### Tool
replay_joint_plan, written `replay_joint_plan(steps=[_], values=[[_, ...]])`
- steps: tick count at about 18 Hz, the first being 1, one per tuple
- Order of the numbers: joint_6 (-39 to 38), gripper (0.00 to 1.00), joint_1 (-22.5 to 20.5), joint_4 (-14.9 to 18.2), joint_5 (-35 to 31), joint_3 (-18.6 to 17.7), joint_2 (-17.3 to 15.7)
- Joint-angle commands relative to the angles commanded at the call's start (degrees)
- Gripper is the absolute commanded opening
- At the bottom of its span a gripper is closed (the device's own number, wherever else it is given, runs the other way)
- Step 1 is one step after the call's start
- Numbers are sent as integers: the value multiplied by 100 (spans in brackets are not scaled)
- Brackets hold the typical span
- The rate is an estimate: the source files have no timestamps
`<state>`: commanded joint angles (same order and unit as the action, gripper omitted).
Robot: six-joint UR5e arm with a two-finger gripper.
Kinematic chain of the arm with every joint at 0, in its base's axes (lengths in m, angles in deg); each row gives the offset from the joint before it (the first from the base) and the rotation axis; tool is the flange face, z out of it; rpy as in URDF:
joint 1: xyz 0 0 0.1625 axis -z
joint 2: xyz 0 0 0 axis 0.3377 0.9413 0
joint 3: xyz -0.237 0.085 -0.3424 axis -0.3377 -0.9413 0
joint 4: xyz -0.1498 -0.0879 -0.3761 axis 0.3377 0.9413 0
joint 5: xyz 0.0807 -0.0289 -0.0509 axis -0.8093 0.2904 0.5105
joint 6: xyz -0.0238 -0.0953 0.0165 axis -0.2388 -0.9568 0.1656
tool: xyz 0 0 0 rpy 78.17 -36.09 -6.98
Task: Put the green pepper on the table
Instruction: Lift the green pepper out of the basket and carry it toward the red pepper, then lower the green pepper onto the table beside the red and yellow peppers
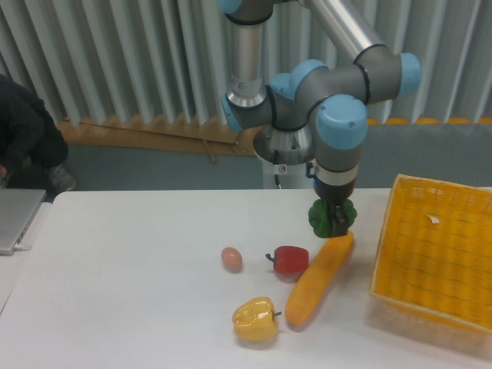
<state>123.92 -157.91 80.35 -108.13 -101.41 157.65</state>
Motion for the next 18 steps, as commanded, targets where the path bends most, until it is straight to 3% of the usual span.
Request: replay_joint_plan(steps=[5, 10, 18], values=[[-123, 45, 246, 317, 25, 229, -18], [-869, 45, 703, 160, 166, 194, 131], [-949, 45, 933, -121, 184, 133, 343]])
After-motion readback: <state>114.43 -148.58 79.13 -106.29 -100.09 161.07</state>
